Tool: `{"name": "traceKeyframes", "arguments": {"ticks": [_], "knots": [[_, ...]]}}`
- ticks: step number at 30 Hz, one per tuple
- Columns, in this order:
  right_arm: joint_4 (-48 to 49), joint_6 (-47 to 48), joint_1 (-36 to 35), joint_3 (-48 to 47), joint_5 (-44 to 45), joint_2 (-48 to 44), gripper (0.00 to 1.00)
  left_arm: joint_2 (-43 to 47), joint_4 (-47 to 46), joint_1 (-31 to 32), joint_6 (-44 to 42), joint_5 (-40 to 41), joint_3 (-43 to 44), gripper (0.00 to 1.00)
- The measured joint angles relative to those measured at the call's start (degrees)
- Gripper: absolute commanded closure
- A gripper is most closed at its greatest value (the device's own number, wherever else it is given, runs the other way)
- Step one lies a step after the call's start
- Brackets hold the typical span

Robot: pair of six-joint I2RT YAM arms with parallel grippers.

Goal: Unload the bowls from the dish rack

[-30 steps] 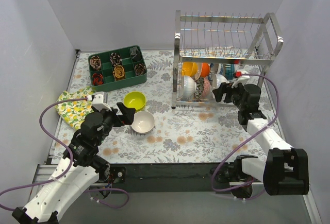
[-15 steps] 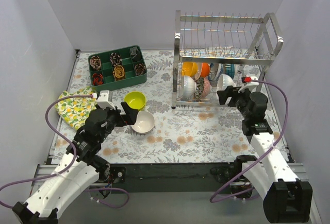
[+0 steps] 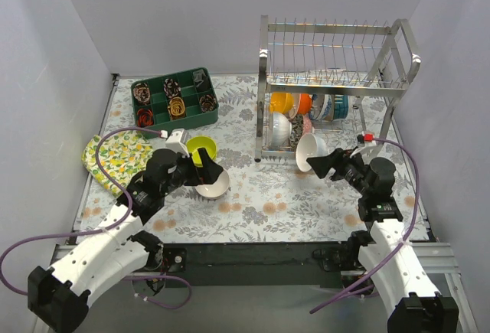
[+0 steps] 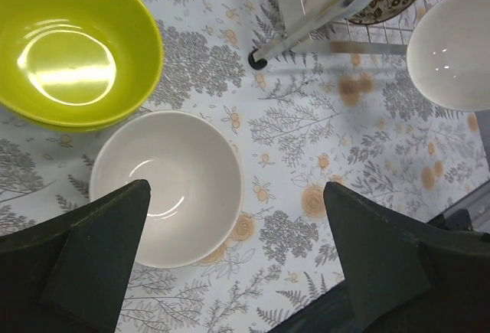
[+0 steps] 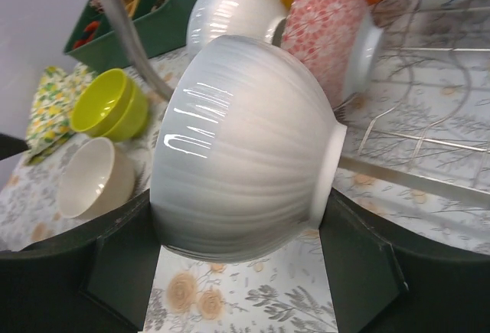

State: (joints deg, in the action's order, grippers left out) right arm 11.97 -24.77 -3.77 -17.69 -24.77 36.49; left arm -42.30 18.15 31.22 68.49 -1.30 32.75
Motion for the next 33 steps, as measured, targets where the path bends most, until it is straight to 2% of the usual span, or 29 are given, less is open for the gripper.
{"name": "traceKeyframes", "arguments": {"ticks": [5,10,18,24,31,33], "knots": [[3.67,-7.28,-0.13,4.55,-8.50,-2.43,0.79,-4.24,-4.50,1.38,4.68,-4.44,-0.02,0.02],[7.72,-13.03,-0.61,7.82,-15.32,-3.15,0.79,-8.63,-10.43,7.43,8.59,-5.09,0.02,0.02],[21.35,-23.32,-1.25,14.19,-23.10,-1.92,0.78,-20.85,-19.30,18.62,14.38,0.94,1.88,0.02],[29.83,-28.76,-1.90,15.67,-25.94,-0.48,0.77,-27.61,-26.03,23.58,19.19,7.74,1.92,0.12],[36.00,-31.85,-2.58,15.67,-27.12,-0.26,0.77,-33.99,-32.76,27.12,22.53,11.37,2.58,0.27],[37.09,-32.28,-2.75,15.67,-27.39,-0.11,0.76,-35.39,-34.25,27.85,23.02,11.74,2.93,0.39]]}}
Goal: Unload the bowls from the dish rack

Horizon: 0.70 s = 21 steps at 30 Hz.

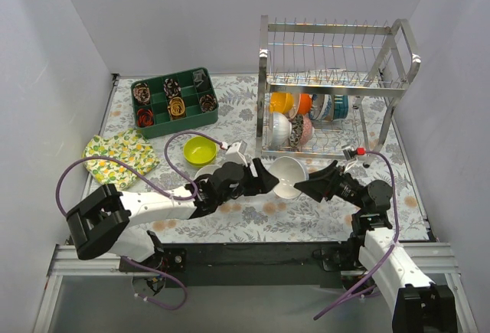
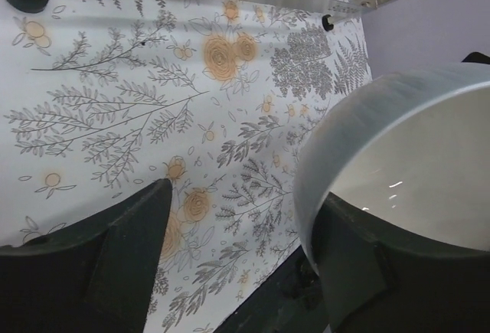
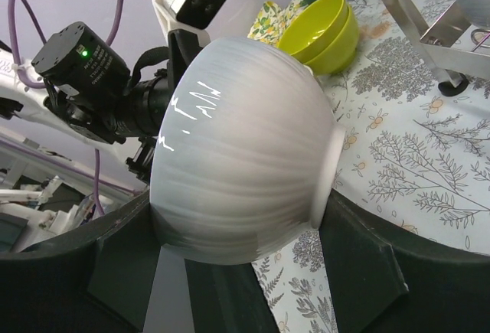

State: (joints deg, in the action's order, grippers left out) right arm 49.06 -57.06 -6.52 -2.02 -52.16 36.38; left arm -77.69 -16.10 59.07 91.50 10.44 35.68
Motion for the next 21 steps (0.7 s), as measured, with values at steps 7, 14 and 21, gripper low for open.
{"name": "traceKeyframes", "arguments": {"ticks": [7,14,21], "knots": [[0.81,-0.24,-0.37,0.04,-0.55,0.42,0.68,-2.38,-6.12,2.49,1.75,0.70,0.63,0.92],[2.01,1.53,-0.81,0.07,-0.61,0.37,0.32,-1.33,-6.14,3.48,2.73,3.13,0.81,1.00],[1.81,1.68,-1.53,0.07,-1.29,0.20,0.05,3.10,4.63,3.96,-0.37,6.01,2.36,1.00]]}}
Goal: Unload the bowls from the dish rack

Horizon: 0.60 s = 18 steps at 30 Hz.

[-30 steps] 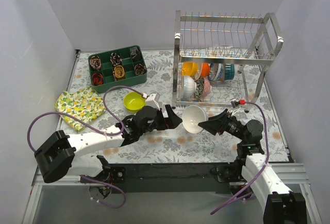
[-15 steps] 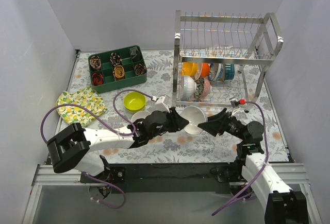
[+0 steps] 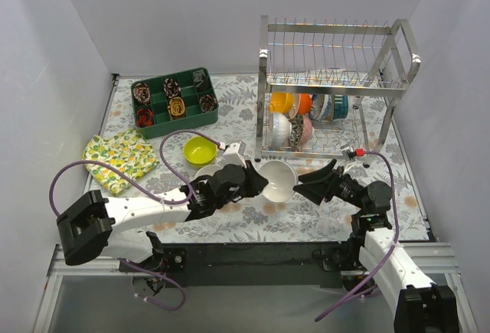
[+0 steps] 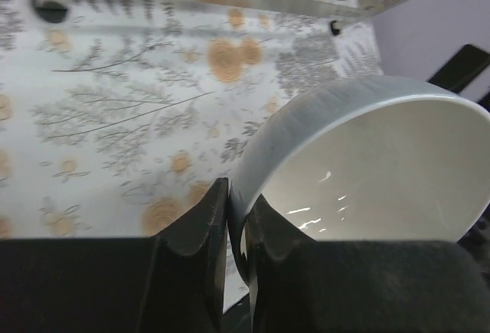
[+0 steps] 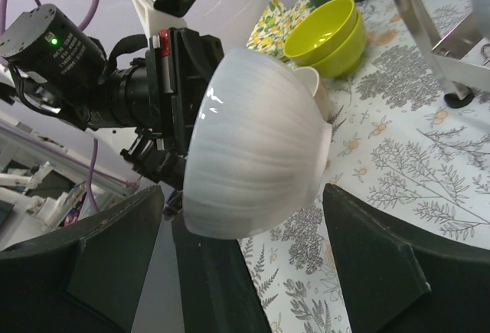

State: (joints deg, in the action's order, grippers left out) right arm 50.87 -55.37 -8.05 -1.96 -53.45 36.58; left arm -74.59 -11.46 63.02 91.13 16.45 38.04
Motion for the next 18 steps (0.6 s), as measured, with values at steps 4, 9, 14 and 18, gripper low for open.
{"name": "traceKeyframes", "arguments": {"ticks": [4,9,14,18], "knots": [[-1.95,1.73,0.70,-0.02,1.68,-1.07,0.03,3.23,13.33,-0.68,-3.19,4.00,1.84,1.00],[-6.69,5.29,0.70,-0.02,3.41,-2.14,0.02,7.48,28.48,-1.46,-5.01,7.52,4.26,1.00],[-12.17,9.42,0.70,-0.02,5.16,-2.58,0.02,11.21,40.13,-6.84,-6.82,7.91,5.53,1.00],[-15.74,12.09,0.70,-0.02,5.77,-2.89,0.02,12.63,45.00,-15.65,-9.79,5.25,5.51,1.00]]}}
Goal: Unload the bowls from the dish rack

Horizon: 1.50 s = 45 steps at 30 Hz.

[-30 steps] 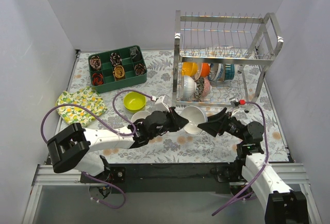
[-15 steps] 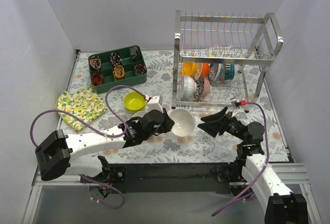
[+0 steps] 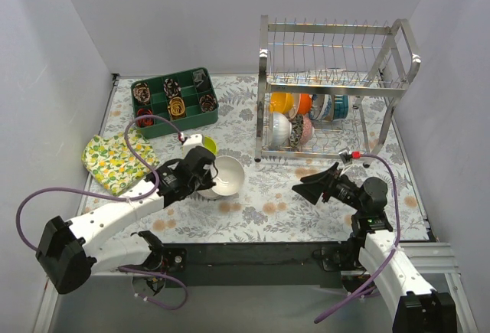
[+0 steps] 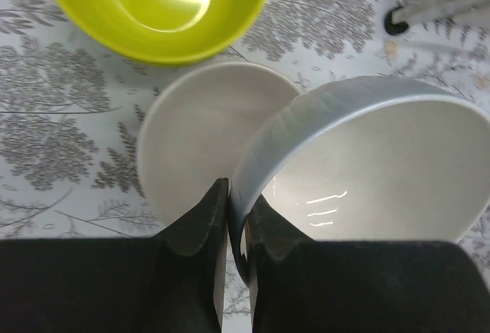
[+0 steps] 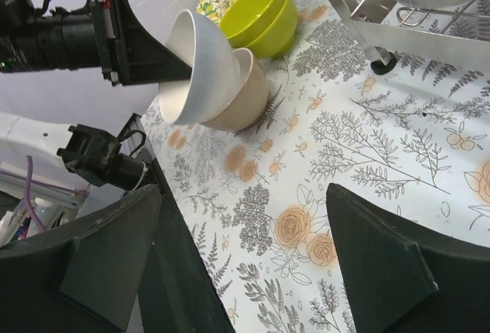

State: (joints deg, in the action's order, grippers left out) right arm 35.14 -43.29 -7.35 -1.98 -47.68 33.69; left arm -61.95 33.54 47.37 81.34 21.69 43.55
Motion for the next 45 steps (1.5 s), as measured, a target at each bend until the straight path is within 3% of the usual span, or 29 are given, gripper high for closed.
{"name": "traceKeyframes", "arguments": {"ticks": [6,10,13,17,23,25,28,37,45], "knots": [[-4.68,3.19,0.02,0.00,0.76,-0.98,0.02,0.15,2.64,-8.39,-4.24,-2.99,0.02,1.00],[-6.27,4.46,0.07,0.00,1.09,-1.14,0.02,-2.34,2.47,-11.23,-6.78,-5.84,0.09,0.93],[-7.23,4.96,0.11,0.00,1.27,-1.14,0.02,-5.49,2.49,-12.48,-7.85,-7.52,0.13,0.77],[-8.66,6.14,0.11,0.00,1.42,-1.11,0.02,-6.45,2.47,-12.81,-8.79,-8.90,0.63,0.47],[-12.57,9.18,0.11,-1.27,3.06,-1.09,0.02,-4.42,3.15,-12.76,-9.14,-9.90,1.29,0.27],[-13.94,10.54,0.11,-2.36,4.15,-1.03,0.02,-3.32,3.65,-12.81,-9.20,-9.88,1.55,0.14],[-15.93,12.41,0.11,-4.15,6.01,-0.81,0.02,-1.62,4.09,-12.79,-9.40,-9.88,2.23,0.04],[-19.37,18.10,0.11,-10.01,14.27,2.25,0.02,6.36,3.37,-12.79,-9.57,-8.81,1.49,0.02],[-19.34,22.29,0.11,-15.76,25.66,7.78,0.01,17.77,-1.03,-12.79,-10.08,-8.04,-4.83,0.02]]}}
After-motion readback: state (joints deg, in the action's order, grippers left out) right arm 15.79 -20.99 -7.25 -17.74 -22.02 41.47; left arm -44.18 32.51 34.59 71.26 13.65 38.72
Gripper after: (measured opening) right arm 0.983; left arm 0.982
